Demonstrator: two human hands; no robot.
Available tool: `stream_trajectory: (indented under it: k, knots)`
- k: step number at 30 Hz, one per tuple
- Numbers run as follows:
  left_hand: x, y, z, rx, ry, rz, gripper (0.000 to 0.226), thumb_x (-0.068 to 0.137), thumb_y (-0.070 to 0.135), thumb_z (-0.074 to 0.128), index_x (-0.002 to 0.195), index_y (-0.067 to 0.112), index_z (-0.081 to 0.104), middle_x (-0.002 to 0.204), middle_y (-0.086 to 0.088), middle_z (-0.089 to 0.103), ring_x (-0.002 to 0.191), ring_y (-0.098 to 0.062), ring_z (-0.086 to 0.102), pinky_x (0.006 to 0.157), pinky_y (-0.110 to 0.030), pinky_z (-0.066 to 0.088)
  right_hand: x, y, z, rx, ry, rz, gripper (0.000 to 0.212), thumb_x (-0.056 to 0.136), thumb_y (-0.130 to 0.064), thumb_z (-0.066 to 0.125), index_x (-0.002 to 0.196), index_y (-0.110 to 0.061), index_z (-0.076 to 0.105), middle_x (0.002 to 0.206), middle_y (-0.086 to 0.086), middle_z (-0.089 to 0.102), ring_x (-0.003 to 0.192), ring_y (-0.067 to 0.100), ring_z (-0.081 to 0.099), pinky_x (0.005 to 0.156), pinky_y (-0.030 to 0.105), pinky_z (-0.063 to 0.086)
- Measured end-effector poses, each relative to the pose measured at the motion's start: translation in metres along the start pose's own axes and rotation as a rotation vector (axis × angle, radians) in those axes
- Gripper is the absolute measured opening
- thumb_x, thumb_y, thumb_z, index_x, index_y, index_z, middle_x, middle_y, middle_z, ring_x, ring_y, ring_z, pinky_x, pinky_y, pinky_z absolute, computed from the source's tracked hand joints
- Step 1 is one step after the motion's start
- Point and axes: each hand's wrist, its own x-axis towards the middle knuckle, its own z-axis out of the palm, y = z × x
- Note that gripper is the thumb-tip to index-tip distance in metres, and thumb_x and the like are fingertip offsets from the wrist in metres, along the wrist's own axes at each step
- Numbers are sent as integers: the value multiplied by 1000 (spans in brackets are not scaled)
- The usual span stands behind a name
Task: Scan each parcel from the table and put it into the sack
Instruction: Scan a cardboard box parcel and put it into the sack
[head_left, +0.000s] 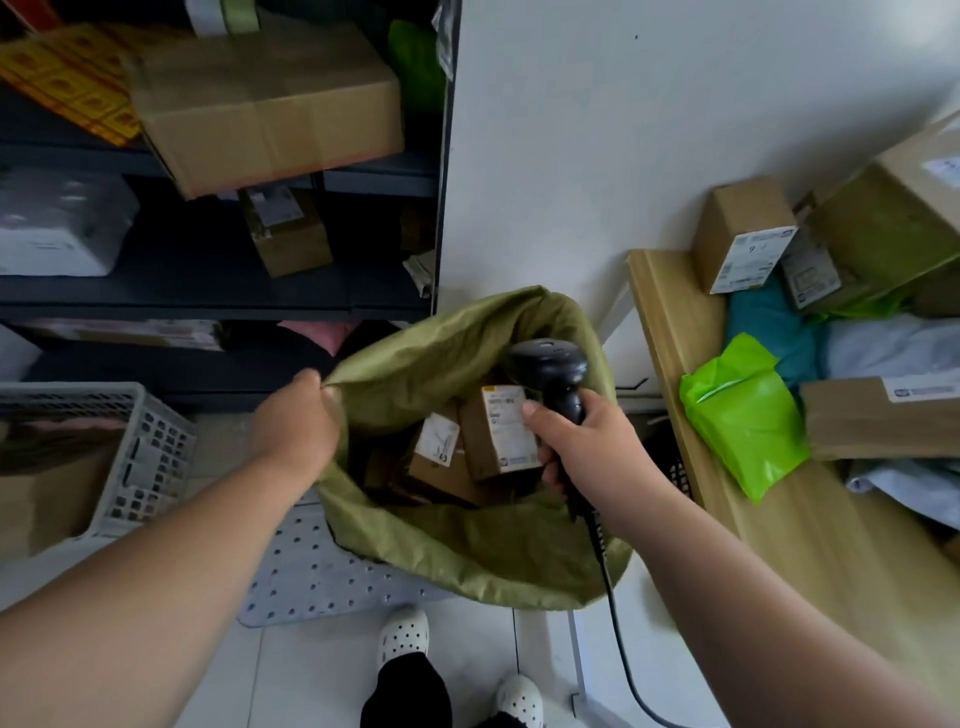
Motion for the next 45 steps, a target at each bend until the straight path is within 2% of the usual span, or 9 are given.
stream_trajectory:
  k: [9, 11, 16, 19, 23, 29, 34, 38, 45]
  knots:
    - [6, -3, -4, 181, -130, -22, 23, 100, 26, 36, 85, 12, 47, 79, -10, 56, 68, -25, 53, 52, -32, 33, 3, 13, -10, 26, 73, 21, 19, 89, -38, 67, 93, -21, 61, 62, -1, 62, 47, 12, 58, 49, 27, 48]
    - [4, 7, -8, 209, -87, -7, 20, 98, 29, 42, 100, 10, 48, 93, -13, 57, 80, -30, 55, 61, -36, 41, 4, 15, -15, 47, 94, 14, 18, 89, -37, 68, 88, -22, 59, 55, -5, 60, 44, 12, 56, 46, 25, 46]
    - [5, 49, -21, 223, 32, 247, 48, 91, 35, 56, 131, 9, 46, 117, -16, 53, 106, -34, 51, 84, -46, 45, -1, 7, -34, 120, 176, -13, 25, 88, -34, 69, 79, -16, 54, 51, -1, 55, 41, 18, 50, 44, 26, 41]
    - [9, 91, -28, 144, 43, 401, 54, 91, 36, 57, 137, 12, 42, 126, -13, 52, 114, -33, 49, 92, -45, 43, -9, -2, -54, 171, 220, -31, 25, 88, -31, 70, 81, -14, 53, 55, 3, 54, 42, 18, 49, 45, 28, 42]
    - [12, 162, -35, 68, 22, 558, 59, 92, 41, 55, 140, 13, 37, 136, -12, 48, 123, -33, 44, 99, -46, 38, -18, -14, -92, 246, 303, -51, 22, 91, -27, 68, 84, -13, 53, 50, -3, 52, 40, 14, 48, 41, 26, 41]
    - [19, 278, -23, 44, -65, 701, 75, 87, 51, 56, 146, 15, 29, 145, -12, 40, 130, -34, 38, 105, -43, 32, -15, -17, -166, 313, 379, -61, 22, 93, -30, 66, 87, -13, 54, 58, 1, 54, 44, 15, 49, 39, 25, 41]
    - [38, 369, 2, 139, -32, 756, 87, 79, 62, 60, 146, 16, 29, 146, -8, 42, 132, -31, 37, 104, -42, 34, 17, -6, -225, 339, 391, -53, 26, 92, -34, 66, 86, -12, 52, 61, 4, 55, 43, 16, 50, 40, 24, 41]
    - [61, 436, 31, 135, -73, 747, 91, 75, 61, 66, 145, 16, 28, 145, -12, 39, 134, -32, 35, 105, -44, 35, 50, 6, -262, 384, 368, -62, 27, 92, -33, 67, 86, -11, 52, 60, 3, 55, 43, 15, 52, 39, 24, 40]
    - [111, 509, 91, 110, -187, 702, 105, 69, 62, 72, 151, 30, 15, 156, -16, 14, 144, -34, 13, 115, -44, 23, 98, 31, -299, 469, 303, -60, 25, 91, -33, 67, 86, -13, 53, 61, 2, 57, 48, 16, 54, 44, 25, 43]
